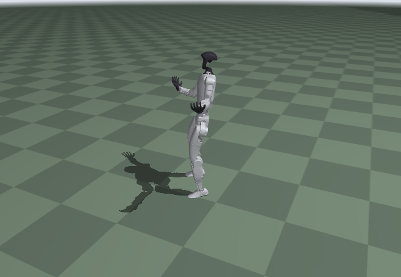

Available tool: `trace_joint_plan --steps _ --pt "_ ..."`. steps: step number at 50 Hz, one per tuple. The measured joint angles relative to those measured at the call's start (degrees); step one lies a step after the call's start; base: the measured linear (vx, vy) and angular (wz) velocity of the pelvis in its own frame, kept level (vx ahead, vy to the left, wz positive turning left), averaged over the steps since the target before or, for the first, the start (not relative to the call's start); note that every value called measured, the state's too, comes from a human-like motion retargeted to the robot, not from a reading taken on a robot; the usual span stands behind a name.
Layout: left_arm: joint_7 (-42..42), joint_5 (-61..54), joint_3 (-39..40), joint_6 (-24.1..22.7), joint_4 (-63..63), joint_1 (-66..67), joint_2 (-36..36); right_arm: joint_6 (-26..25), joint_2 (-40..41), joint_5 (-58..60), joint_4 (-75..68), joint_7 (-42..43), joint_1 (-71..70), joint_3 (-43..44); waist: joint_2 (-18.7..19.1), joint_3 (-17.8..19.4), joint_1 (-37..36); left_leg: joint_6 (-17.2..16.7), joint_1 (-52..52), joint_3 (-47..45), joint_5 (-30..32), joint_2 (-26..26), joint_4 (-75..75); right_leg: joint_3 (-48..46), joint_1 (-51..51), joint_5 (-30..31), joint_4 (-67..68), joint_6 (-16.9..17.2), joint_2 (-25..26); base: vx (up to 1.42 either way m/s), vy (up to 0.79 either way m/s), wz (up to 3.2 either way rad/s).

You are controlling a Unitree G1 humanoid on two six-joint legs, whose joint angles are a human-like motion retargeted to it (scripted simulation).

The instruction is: Dance

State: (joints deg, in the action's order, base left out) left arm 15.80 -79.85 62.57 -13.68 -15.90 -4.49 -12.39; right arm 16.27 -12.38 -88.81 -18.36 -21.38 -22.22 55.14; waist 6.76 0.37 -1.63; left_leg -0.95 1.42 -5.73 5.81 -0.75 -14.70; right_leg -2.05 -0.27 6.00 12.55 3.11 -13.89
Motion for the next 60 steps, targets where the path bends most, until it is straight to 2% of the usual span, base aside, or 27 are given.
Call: trace_joint_plan --steps 2,5,7,8,9,10,12,13,15,17,18,20,22,25,28,32,33,35,38,40,43,45,47,50,54,57,60 --pt "-0.6 -5.8 -2.1 -8.9 7.6 -0.9 4.6 5.1 2.4 -0.7 2.5 2.0 -2.6 -3.4 1.4 0.4 -1.3 1.0 -1.5 -2.4 0.1 0.8 1.1 -1.4 -2.7 0.2 5.0 -2.7 -0.7 0.3 0.38 -1.5" --pt "-7.0 -5.3 -6.2 -25.4 19.3 -1.8 10.8 12.7 5.7 2.1 6.8 6.8 -3.9 -7.2 2.7 1.3 -3.2 1.9 -3.3 -6.2 0.0 1.5 2.3 -4.7 -6.8 -0.7 13.1 -11.0 -1.5 0.26 0.31 -1.29" --pt "-18.3 6.5 -9.5 -35.4 24.3 -0.2 13.0 19.6 7.4 6.6 10.0 10.6 -2.3 -8.4 2.8 2.0 -4.2 3.1 -4.1 -8.2 -0.1 2.3 3.1 -6.8 -9.1 -2.1 18.9 -13.6 -2.4 0.19 0.17 -0.67" --pt "-27.4 17.5 -10.8 -38.7 25.9 1.0 13.6 23.7 8.3 10.6 11.6 13.8 -1.2 -9.0 2.4 2.3 -4.2 3.7 -4.4 -8.5 0.0 3.0 3.6 -6.3 -10.1 -2.6 21.6 -13.0 -2.2 0.15 0.11 -0.18" --pt "-37.4 32.4 -11.4 -39.3 27.0 2.1 14.0 27.7 9.1 16.4 12.6 17.9 0.2 -9.2 1.9 2.4 -3.9 4.2 -4.4 -8.6 0.1 3.6 4.1 -5.1 -10.6 -3.0 23.3 -11.5 -1.2 0.11 0.06 0.08" --pt "-48.0 49.3 -11.7 -38.7 27.9 3.3 14.3 31.7 9.9 23.0 13.4 22.4 1.7 -9.3 1.4 2.5 -3.6 4.6 -4.2 -8.5 0.1 4.2 4.5 -3.7 -11.0 -3.3 24.5 -9.6 0.2 0.02 -0.04 0.26" --pt "-67.2 84.7 -12.6 -26.7 30.6 6.9 13.8 36.7 10.5 45.2 13.6 38.4 5.2 -8.4 0.3 2.3 -2.5 4.9 -3.3 -7.5 0.6 4.7 5.1 -1.7 -10.1 -5.3 23.6 -1.5 3.8 0.0 -0.12 0.43" --pt "-72.0 96.0 -12.5 -20.0 30.8 9.7 12.8 37.0 10.3 59.4 13.9 49.6 7.6 -8.0 -0.1 2.1 -1.9 4.9 -2.8 -6.9 1.0 4.9 5.6 1.1 -9.4 -6.3 21.9 3.9 6.9 0.08 -0.23 0.41" --pt "-78.6 113.7 -10.8 -7.4 30.1 15.3 9.5 32.1 8.7 84.7 14.5 71.2 13.4 -8.1 -1.1 2.0 -0.9 4.0 -1.7 -6.0 0.9 3.9 5.2 7.0 -6.6 -5.3 16.0 11.9 15.4 0.13 -0.42 0.28" --pt "-79.2 132.1 -8.9 2.9 29.4 20.0 5.2 25.9 5.1 99.2 14.8 81.6 19.9 -8.8 -2.4 2.5 0.8 3.1 -1.6 -4.3 0.6 3.9 5.0 10.0 -4.3 -6.1 12.3 11.4 20.1 0.19 -0.28 0.57" --pt "-76.3 140.9 -8.1 6.8 29.6 22.6 3.0 23.7 2.6 103.8 15.0 82.4 23.2 -9.2 -2.5 2.0 1.7 4.2 -1.2 -3.9 1.5 5.6 6.6 9.1 -4.7 -6.7 11.1 9.8 17.8 0.17 0.15 0.75" --pt "-64.5 155.4 -6.2 11.2 29.2 28.1 -3.5 20.8 -2.5 108.7 14.9 77.1 28.7 -8.8 -3.0 1.8 2.4 4.6 -0.4 -2.6 1.7 6.6 7.0 4.1 -4.0 -9.5 7.8 2.2 15.4 0.2 0.1 0.65" --pt "-51.2 164.6 -5.4 12.6 28.4 31.8 -11.1 17.6 -7.6 110.2 14.4 69.3 33.5 -5.6 -4.5 2.5 0.6 4.6 0.0 -2.1 1.5 8.3 5.8 3.0 -1.6 -10.1 4.4 1.4 14.7 0.27 -0.03 0.45" --pt "-34.3 173.3 -7.9 13.5 26.8 31.1 -20.4 8.9 -13.8 114.9 13.9 57.5 40.9 2.5 -5.8 4.7 -2.4 3.4 1.2 0.8 1.2 9.5 0.9 2.6 -1.1 -10.9 4.9 1.7 13.0 0.19 -0.01 1.0" --pt "-20.2 170.6 -9.8 13.0 24.8 26.9 -27.3 -1.8 -18.3 124.3 12.5 48.6 46.3 9.9 -8.7 4.5 -4.2 -0.9 6.8 0.3 2.3 9.9 -6.7 -4.4 -1.5 -11.9 3.0 0.0 9.7 0.01 -0.07 1.25" --pt "-5.5 163.4 -10.2 14.8 21.5 21.9 -32.7 -11.7 -21.5 140.9 10.3 41.5 53.8 17.2 -11.0 5.8 -4.5 -12.8 10.9 5.8 2.7 9.7 -16.4 -7.6 -0.4 -12.8 3.1 -0.5 8.8 0.24 -0.17 1.2" --pt "-2.1 161.6 -10.0 15.9 20.7 21.1 -33.0 -13.4 -21.8 144.6 9.4 40.0 55.1 18.2 -11.6 6.2 -4.5 -13.7 11.4 7.1 2.7 9.9 -18.0 -8.4 0.3 -12.9 2.9 -0.3 8.2 0.3 -0.14 0.9" --pt "3.6 157.1 -9.8 18.8 18.6 18.8 -32.1 -16.2 -22.0 150.9 7.6 35.8 55.9 19.4 -12.7 6.4 -4.4 -10.5 13.4 8.4 1.2 8.5 -21.6 -9.0 0.6 -12.7 2.2 0.0 7.6 0.17 -0.12 0.66" --pt "8.0 145.9 -8.5 23.0 14.4 15.5 -27.9 -20.6 -21.8 149.8 4.3 25.4 54.1 18.9 -14.4 5.2 -3.6 1.3 16.5 6.3 -0.1 4.4 -23.2 -9.6 0.5 -11.5 -0.6 0.6 6.0 0.09 -0.05 0.35" --pt "6.6 134.5 -8.6 27.0 10.5 12.2 -24.0 -24.9 -20.0 145.9 2.9 19.2 50.9 18.0 -14.8 4.2 -2.9 5.3 16.5 7.6 1.1 3.0 -20.0 -10.3 0.8 -10.6 -2.7 1.1 5.8 0.22 0.0 0.25" --pt "3.1 112.0 -7.8 29.6 4.3 6.9 -18.5 -29.2 -15.4 134.4 1.2 12.0 45.3 17.8 -13.4 3.8 -3.4 1.0 11.4 12.0 6.2 0.4 -8.9 -10.9 2.8 -9.4 -5.0 2.6 6.5 0.25 0.03 0.07" --pt "-0.2 91.9 -6.7 29.9 0.9 4.5 -15.6 -30.3 -11.9 123.9 -0.1 11.8 40.0 18.3 -11.4 4.4 -4.0 -7.7 6.3 20.5 8.2 0.6 -0.6 -10.8 4.5 -8.7 -6.1 3.8 7.6 0.3 0.09 0.04" --pt "-3.3 72.1 -5.3 27.4 -1.8 0.5 -11.1 -28.6 -8.9 108.7 -1.0 13.9 34.9 18.1 -10.4 4.6 -3.9 -9.7 3.3 21.5 5.9 0.7 2.3 -10.0 6.1 -7.8 -7.1 5.2 7.4 0.3 0.15 0.09" --pt "-6.7 39.6 -1.7 18.7 -4.9 -4.5 -4.4 -22.0 -5.6 80.5 -1.1 16.2 27.6 16.4 -7.8 4.3 -1.8 -6.9 1.1 11.7 5.0 -1.2 5.1 -10.5 8.1 -6.9 -8.1 6.5 7.1 0.35 0.25 0.1" --pt "-5.7 1.4 4.0 5.9 -2.6 -7.9 4.4 -10.0 0.9 40.5 1.7 11.5 15.3 9.6 -5.2 0.8 1.7 -4.8 3.0 10.8 4.9 1.1 2.7 -9.8 6.1 -6.6 -6.2 7.0 4.8 0.29 0.34 -0.6" --pt "-4.5 -14.4 4.5 -6.0 3.1 -8.8 9.8 -1.6 6.6 11.0 5.1 4.2 6.1 3.7 -3.0 -0.6 1.5 -1.7 3.3 8.7 3.8 2.8 1.4 -5.6 1.8 -6.5 -1.1 5.9 3.7 0.23 0.41 -1.38" --pt "-6.4 -16.1 1.1 -16.8 10.8 -6.3 14.0 1.6 11.4 -8.0 8.0 -1.7 -1.7 0.3 -0.7 0.7 -0.1 0.3 0.9 6.7 2.5 3.4 0.9 -2.0 -2.3 -5.0 6.6 3.0 3.9 0.16 0.29 -1.66"
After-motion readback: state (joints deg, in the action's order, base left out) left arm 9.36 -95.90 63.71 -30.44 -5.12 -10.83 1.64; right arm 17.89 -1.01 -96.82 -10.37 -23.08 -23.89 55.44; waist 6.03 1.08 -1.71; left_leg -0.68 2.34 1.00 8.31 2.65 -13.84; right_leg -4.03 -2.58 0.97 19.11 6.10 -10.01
